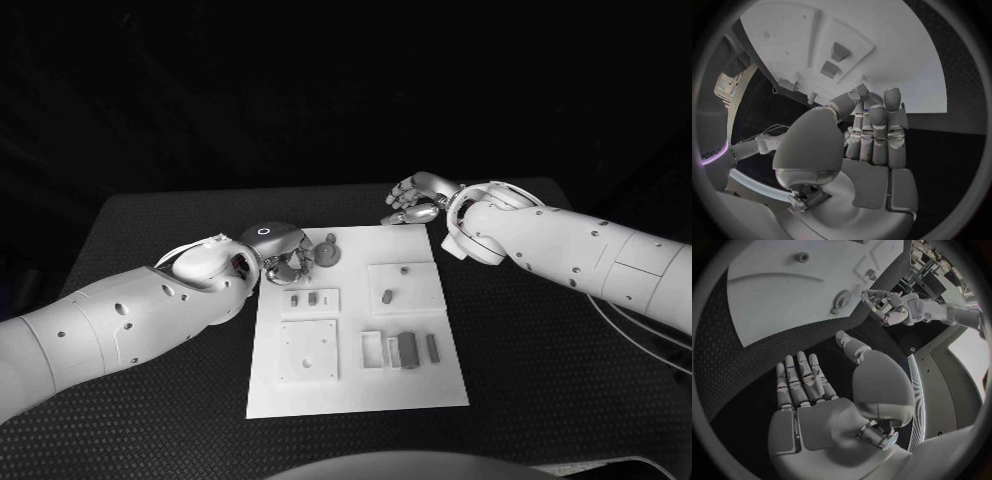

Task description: Assemble the parts on the task board

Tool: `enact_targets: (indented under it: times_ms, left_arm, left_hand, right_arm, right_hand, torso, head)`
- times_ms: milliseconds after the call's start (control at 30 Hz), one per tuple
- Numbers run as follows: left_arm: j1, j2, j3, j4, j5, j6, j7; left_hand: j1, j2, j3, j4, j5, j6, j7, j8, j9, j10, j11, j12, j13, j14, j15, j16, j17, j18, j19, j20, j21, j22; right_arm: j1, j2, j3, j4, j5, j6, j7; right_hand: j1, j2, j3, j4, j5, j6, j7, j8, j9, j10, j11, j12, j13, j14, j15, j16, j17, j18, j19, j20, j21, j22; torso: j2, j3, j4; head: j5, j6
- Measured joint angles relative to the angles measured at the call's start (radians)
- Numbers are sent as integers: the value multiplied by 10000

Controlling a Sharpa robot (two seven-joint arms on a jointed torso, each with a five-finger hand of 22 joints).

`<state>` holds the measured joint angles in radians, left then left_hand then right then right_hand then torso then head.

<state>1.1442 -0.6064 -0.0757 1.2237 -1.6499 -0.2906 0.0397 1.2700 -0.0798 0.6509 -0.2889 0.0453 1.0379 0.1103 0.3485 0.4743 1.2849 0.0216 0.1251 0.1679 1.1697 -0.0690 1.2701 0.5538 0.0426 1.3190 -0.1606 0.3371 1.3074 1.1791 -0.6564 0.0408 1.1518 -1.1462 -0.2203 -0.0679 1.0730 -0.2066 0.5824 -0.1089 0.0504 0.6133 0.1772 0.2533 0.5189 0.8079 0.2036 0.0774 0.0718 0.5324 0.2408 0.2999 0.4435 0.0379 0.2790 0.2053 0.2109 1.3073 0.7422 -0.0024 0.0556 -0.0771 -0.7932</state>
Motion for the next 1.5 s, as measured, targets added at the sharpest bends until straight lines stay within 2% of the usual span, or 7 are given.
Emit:
enact_targets:
  times_ms: [233, 400, 633, 967, 1500]
  left_arm:
    - [-6, -3, -3, -44, 14, 38, -18]
    - [-7, -3, -3, -35, 19, 102, -28]
    - [-35, -60, -20, -22, 24, 198, -30]
    - [-51, -67, -27, 96, 27, 271, -31]
    - [-56, -31, -73, -22, 45, 345, -14]
  left_hand:
    - [-16, 15, 2, 2, -2, 0, 0, -4, -4, 0, 0, 1, 0, 0, 0, -1, 1, 0, 0, 1, 0, -1]
    - [-31, 31, 18, 16, -3, -1, -1, -8, -8, 1, -1, 2, 0, -1, 1, -1, 0, 0, 0, 3, 0, -1]
    - [-37, 35, 21, 19, 1, -8, -7, -9, -7, 6, -6, 4, 0, -1, 1, -2, -9, 0, 0, 4, 0, 5]
    - [-38, 31, 24, 21, 20, -22, -20, -11, -5, 37, -36, 13, 3, -1, 1, -6, -8, 1, 15, 19, 0, 6]
    - [-31, 20, 19, 16, 17, -4, -2, 1, -6, 48, -24, 14, 57, -1, 1, -7, -8, 3, 16, 22, 0, 4]
  right_arm:
    - [0, 5, 0, -14, 0, 1, 4]
    - [-1, 8, 0, -19, 1, 1, 4]
    - [-1, -14, 0, -11, 1, 0, 5]
    - [-1, -14, 0, -6, 1, 0, 5]
    - [-1, -9, 0, -15, 2, 0, 5]
  right_hand:
    - [0, 0, 0, 0, 0, 0, 0, 0, -1, 0, 0, 0, 1, 0, 0, 0, 0, -1, 0, 0, 0, 0]
    - [0, 0, 0, 0, 0, 0, 0, 0, -1, 0, 0, 0, 1, 0, 0, 0, -1, 0, 0, 0, 0, 0]
    - [0, 0, -28, -28, 0, 0, 0, 0, -1, 0, 0, 0, 1, 0, 0, 0, -1, 0, 0, 0, 0, 0]
    - [0, 0, -28, -28, 0, 0, 0, 0, -1, 0, 0, 0, 2, 0, -1, 40, 8, 0, 0, 0, 0, 0]
    - [0, 0, -27, -28, 0, 0, 0, 0, -2, 0, 0, 0, 3, 0, -1, 40, 7, 0, 0, 0, 0, 0]
  torso:
    - [7, 2, -24]
    - [7, 16, -36]
    - [8, 28, -34]
    - [8, 22, -26]
    - [8, 15, -24]
  head:
    - [17, 3]
    - [23, -15]
    - [12, -32]
    - [-2, -34]
    - [3, -54]
